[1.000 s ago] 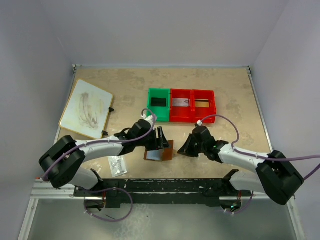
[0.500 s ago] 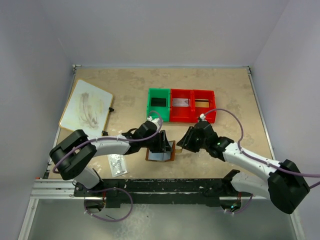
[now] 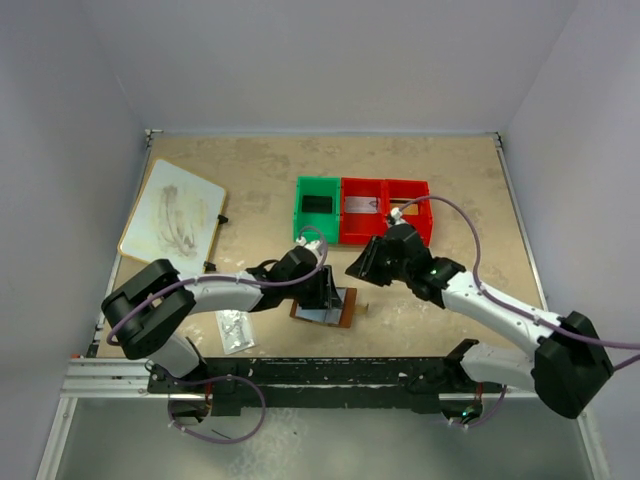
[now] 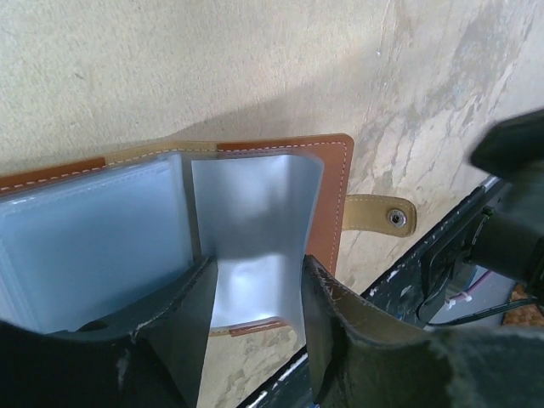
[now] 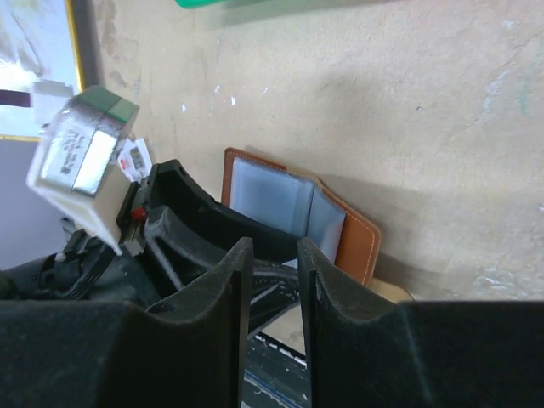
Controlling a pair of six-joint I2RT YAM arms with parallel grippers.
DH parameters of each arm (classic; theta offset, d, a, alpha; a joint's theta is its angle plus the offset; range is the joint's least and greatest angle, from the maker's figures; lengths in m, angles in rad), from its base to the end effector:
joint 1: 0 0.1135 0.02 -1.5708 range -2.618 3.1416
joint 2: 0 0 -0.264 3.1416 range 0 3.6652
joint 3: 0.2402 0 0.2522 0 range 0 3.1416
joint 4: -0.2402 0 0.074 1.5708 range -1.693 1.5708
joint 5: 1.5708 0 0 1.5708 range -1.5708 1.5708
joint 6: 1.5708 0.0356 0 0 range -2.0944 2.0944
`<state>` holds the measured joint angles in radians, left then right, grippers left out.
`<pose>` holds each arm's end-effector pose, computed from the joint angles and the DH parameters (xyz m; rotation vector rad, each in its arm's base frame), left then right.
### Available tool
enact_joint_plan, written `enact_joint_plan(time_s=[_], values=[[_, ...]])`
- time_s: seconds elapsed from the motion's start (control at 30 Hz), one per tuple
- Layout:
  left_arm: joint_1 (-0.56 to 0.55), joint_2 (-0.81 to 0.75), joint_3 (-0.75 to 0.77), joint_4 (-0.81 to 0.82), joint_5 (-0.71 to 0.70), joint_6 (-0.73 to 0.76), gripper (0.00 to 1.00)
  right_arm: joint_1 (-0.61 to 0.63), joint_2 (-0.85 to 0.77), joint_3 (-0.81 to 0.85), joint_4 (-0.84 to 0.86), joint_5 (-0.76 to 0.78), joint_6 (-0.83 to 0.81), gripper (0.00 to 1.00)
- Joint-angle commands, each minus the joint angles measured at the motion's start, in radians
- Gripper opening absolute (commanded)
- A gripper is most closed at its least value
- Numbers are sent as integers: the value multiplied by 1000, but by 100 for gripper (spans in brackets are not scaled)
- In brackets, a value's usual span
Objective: Take the credit cards out of the card holder
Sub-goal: Open the card holder at the center of the board.
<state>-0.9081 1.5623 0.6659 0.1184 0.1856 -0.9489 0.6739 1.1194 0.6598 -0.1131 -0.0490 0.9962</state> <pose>0.1764 -0.2368 0.1471 0.0486 2.6230 -1.0247 0.1888 0.1530 0.2368 0.3423 2.2989 0.9773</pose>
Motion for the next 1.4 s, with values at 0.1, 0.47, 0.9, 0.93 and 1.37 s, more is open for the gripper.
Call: enact_joint_plan(time_s=[0.1, 0.47, 0.9, 0.93, 1.37], values=[[-21, 8, 27, 15, 24, 35, 44, 3, 172, 51, 148, -133, -73, 28], [-21, 14, 29, 16, 28, 37, 44, 16, 237, -53, 209, -256, -104, 25], [-23, -156, 34, -66, 22, 79, 57, 16, 247, -92, 116, -199, -151, 25], [-23, -181, 39, -107, -20, 87, 57, 16, 252, -93, 116, -196, -154, 25], [-21, -162, 53, -321, -264, 81, 58, 16, 271, -102, 105, -148, -171, 24]])
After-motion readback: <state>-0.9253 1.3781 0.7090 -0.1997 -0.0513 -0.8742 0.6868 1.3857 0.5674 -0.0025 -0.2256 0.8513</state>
